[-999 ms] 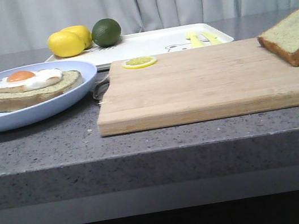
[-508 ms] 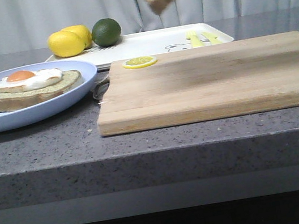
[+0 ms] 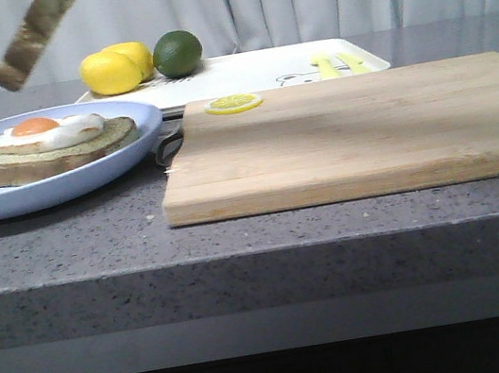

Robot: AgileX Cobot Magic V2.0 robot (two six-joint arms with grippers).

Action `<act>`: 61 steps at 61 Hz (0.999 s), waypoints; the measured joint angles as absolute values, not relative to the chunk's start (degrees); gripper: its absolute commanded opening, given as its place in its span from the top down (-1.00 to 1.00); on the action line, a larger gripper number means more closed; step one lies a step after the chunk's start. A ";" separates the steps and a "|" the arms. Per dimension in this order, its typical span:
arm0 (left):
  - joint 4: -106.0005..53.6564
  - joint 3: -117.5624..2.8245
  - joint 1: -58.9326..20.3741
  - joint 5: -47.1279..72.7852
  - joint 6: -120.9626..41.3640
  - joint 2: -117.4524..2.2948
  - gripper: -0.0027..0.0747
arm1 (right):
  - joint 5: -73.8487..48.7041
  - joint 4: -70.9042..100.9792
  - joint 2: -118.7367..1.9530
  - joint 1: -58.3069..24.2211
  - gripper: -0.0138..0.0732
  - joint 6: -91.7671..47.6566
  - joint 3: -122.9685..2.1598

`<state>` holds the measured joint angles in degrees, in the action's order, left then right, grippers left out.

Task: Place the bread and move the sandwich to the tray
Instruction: 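Lift the bread slice with the right gripper and carry it over the egg toast, then lower the bread onto the egg toast and open the right gripper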

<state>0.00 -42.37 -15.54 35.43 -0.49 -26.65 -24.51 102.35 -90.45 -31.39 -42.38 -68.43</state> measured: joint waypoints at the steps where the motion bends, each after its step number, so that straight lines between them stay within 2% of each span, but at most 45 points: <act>1: 0.00 -42.37 -15.54 35.43 -0.49 -26.65 -0.29 | -24.27 102.35 -91.29 -31.79 0.40 -41.85 -69.21; 23: 0.00 -42.37 -15.54 35.43 -0.49 -26.65 -0.29 | -15.79 103.31 -104.99 -37.83 0.40 -31.52 -82.44; 51: 0.00 -42.37 -15.54 35.43 -0.49 -26.65 -0.29 | -12.93 103.97 -109.50 -38.45 0.40 -30.47 -83.12; 61: 0.00 -42.37 -15.54 35.43 -0.49 -26.65 -0.29 | -12.80 104.01 -109.55 -38.45 0.23 -30.47 -82.41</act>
<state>0.00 -42.37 -15.54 35.43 -0.49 -26.65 -12.80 104.01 -109.55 -38.45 -30.47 -82.41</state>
